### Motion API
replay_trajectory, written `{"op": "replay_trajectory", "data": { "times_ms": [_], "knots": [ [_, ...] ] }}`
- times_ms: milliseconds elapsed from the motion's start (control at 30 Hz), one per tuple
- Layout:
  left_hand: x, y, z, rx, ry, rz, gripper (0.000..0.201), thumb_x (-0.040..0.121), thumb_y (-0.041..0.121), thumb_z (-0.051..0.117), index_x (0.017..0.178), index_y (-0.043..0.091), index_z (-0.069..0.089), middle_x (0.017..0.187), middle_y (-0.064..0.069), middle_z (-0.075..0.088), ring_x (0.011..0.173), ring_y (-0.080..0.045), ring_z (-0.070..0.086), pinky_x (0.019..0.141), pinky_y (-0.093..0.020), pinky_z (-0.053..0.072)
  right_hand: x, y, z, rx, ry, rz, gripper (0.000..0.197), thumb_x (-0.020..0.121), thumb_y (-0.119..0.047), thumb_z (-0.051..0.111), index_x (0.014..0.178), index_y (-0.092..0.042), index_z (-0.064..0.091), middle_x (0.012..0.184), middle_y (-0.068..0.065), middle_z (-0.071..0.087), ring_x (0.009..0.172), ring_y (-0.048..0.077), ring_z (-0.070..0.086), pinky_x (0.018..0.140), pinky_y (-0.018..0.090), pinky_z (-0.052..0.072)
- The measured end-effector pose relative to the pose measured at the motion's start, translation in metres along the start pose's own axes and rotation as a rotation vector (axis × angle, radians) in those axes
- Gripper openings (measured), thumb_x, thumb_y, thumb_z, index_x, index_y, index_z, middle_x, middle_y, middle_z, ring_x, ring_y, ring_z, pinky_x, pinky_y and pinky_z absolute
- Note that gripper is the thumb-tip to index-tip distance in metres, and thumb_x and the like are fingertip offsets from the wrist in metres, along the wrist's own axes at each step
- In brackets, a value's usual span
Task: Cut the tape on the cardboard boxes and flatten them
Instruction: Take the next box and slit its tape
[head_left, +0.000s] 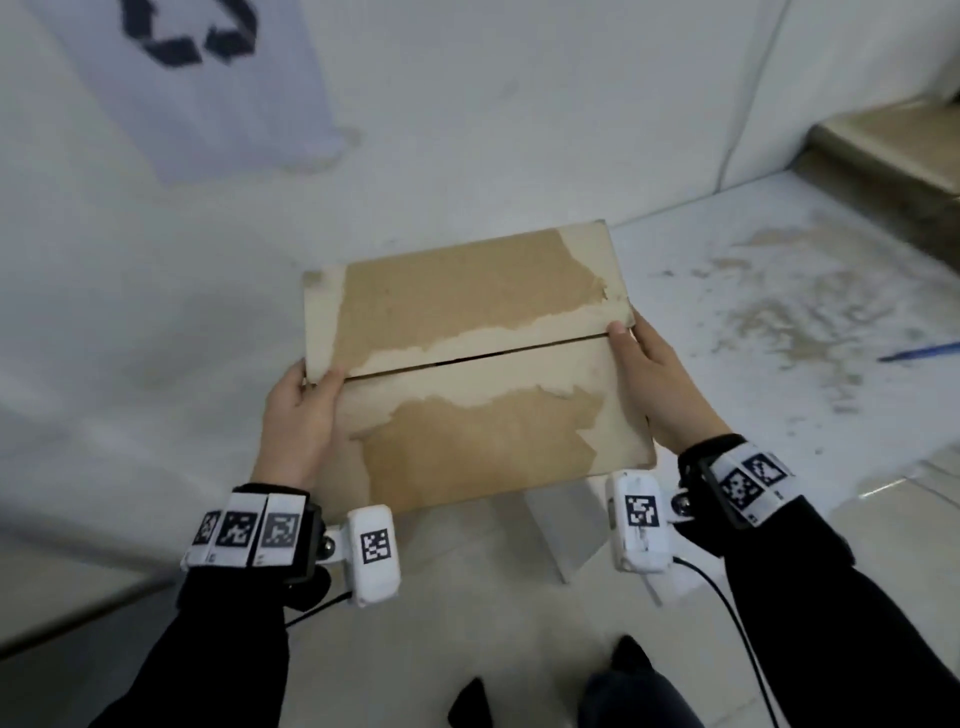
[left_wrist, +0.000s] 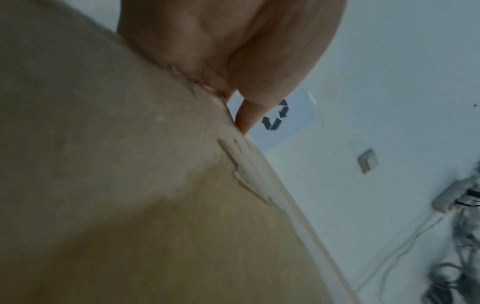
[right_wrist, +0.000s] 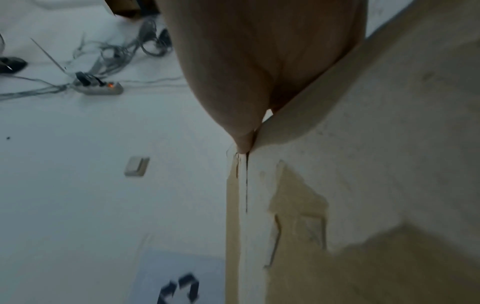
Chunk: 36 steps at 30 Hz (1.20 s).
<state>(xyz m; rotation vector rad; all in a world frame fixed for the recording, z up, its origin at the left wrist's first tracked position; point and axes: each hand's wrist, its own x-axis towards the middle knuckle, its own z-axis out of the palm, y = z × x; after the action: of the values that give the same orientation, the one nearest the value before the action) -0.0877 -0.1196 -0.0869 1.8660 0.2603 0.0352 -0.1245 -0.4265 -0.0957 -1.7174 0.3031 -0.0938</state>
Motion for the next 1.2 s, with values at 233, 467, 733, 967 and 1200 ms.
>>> {"op": "replay_trajectory", "data": {
  "times_ms": [233, 467, 733, 967, 1200],
  "knots": [
    [0.009, 0.058, 0.184, -0.024, -0.258, -0.052, 0.034, 0.082, 0.028, 0.073, 0.112, 0.019, 0.061, 0.109, -0.001, 0.068, 0.102, -0.020, 0.064, 0.098, -0.041, 0.048, 0.064, 0.017, -0.178, -0.086, 0.073, 0.173, 0.054, 0.096, -0.051, 0.038, 0.143, -0.025, 0.032, 0.129, 0.000, 0.053, 0.105, 0.019, 0.058, 0.091, 0.039, 0.050],
    [0.006, 0.085, 0.361, -0.020, -0.251, -0.187, 0.023, 0.085, 0.013, 0.070, 0.104, 0.017, 0.057, 0.112, -0.008, 0.065, 0.100, -0.023, 0.062, 0.097, -0.038, 0.049, 0.160, 0.056, -0.327, -0.145, -0.042, 0.296, 0.071, 0.097, -0.032, 0.050, 0.152, -0.018, 0.007, 0.140, 0.004, 0.042, 0.088, 0.017, 0.059, 0.059, 0.019, 0.056],
    [0.006, 0.127, 0.420, 0.435, -0.178, -0.172, 0.078, 0.088, 0.027, 0.065, 0.150, 0.011, 0.020, 0.152, -0.011, 0.032, 0.137, -0.027, 0.036, 0.108, -0.034, 0.031, 0.204, 0.107, -0.376, -0.072, 0.060, 0.286, 0.058, 0.097, -0.015, 0.050, 0.149, -0.020, 0.025, 0.147, 0.011, 0.040, 0.125, 0.031, 0.049, 0.104, 0.048, 0.042],
    [-0.053, 0.156, 0.439, 0.473, -0.208, 0.127, 0.060, 0.095, 0.031, 0.055, 0.147, 0.015, 0.031, 0.148, -0.004, 0.038, 0.134, -0.017, 0.036, 0.102, -0.025, 0.030, 0.158, 0.106, -0.356, 0.275, 0.304, 0.376, 0.060, 0.098, -0.020, 0.044, 0.149, -0.028, 0.012, 0.145, 0.002, 0.035, 0.122, 0.027, 0.046, 0.103, 0.050, 0.041],
    [-0.109, 0.159, 0.520, 0.527, -0.250, 0.416, 0.056, 0.095, 0.035, 0.052, 0.144, 0.015, 0.032, 0.145, -0.006, 0.038, 0.134, -0.021, 0.034, 0.112, -0.041, 0.031, 0.169, 0.102, -0.408, 0.350, 0.352, 0.453, 0.042, 0.098, -0.034, 0.038, 0.139, -0.024, 0.034, 0.134, 0.000, 0.040, 0.107, 0.015, 0.045, 0.092, 0.040, 0.042]
  ]
}}
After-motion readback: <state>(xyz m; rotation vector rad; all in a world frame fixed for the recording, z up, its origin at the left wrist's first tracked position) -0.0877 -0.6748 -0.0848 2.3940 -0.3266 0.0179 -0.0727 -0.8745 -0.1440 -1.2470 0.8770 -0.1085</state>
